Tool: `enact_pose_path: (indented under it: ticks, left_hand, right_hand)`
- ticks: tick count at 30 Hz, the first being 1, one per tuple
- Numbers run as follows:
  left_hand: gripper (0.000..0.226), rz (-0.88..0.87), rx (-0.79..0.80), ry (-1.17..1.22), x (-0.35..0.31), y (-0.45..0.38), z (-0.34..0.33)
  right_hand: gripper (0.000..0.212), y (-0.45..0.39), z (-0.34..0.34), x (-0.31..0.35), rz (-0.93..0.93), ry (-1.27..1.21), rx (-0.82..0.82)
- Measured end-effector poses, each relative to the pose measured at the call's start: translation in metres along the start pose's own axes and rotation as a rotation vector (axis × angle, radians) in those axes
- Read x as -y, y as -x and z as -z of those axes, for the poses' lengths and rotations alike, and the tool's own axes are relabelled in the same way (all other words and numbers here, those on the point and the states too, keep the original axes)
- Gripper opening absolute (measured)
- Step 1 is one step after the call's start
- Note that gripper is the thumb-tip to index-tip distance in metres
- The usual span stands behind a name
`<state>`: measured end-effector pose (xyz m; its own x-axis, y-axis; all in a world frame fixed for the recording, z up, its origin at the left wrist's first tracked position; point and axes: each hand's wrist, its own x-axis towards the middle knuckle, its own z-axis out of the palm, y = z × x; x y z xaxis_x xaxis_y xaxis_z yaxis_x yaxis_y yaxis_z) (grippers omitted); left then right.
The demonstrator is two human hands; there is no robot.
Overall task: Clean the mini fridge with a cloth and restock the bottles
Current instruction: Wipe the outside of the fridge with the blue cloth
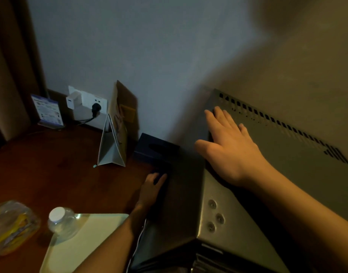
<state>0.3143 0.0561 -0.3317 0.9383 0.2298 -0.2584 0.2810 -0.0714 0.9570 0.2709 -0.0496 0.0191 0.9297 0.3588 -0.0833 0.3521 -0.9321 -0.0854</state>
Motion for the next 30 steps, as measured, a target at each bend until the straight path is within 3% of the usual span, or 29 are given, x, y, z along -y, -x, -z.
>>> enact_pose_path:
  ticks: [4,10,16,18,24,30]
  left_hand:
    - [0.027,0.009,-0.043,0.081,0.017,0.055,0.010]
    - [0.004,-0.033,-0.032,0.108,0.014,0.109,0.025]
    - [0.004,-0.082,-0.088,0.157,-0.001,0.145,0.034]
    - [0.021,-0.096,-0.077,0.138,-0.012,0.157,0.038]
    - [0.039,-0.388,-0.088,0.226,-0.074,0.187,0.048]
    - [0.040,-0.515,-0.041,0.288,-0.134,0.166,0.049]
  right_hand:
    - [0.093,-0.002,-0.001,-0.001,0.000,0.013,-0.005]
    - [0.089,-0.005,-0.003,-0.003,0.005,0.031,-0.026]
    - [0.092,-0.005,-0.004,-0.003,0.002,0.030,-0.044]
    - [0.089,-0.003,-0.003,-0.002,-0.003,0.041,-0.035]
    - [0.091,0.001,-0.002,0.000,0.002,0.059,-0.025]
    - [0.092,0.000,-0.004,-0.001,0.004,0.062,-0.026]
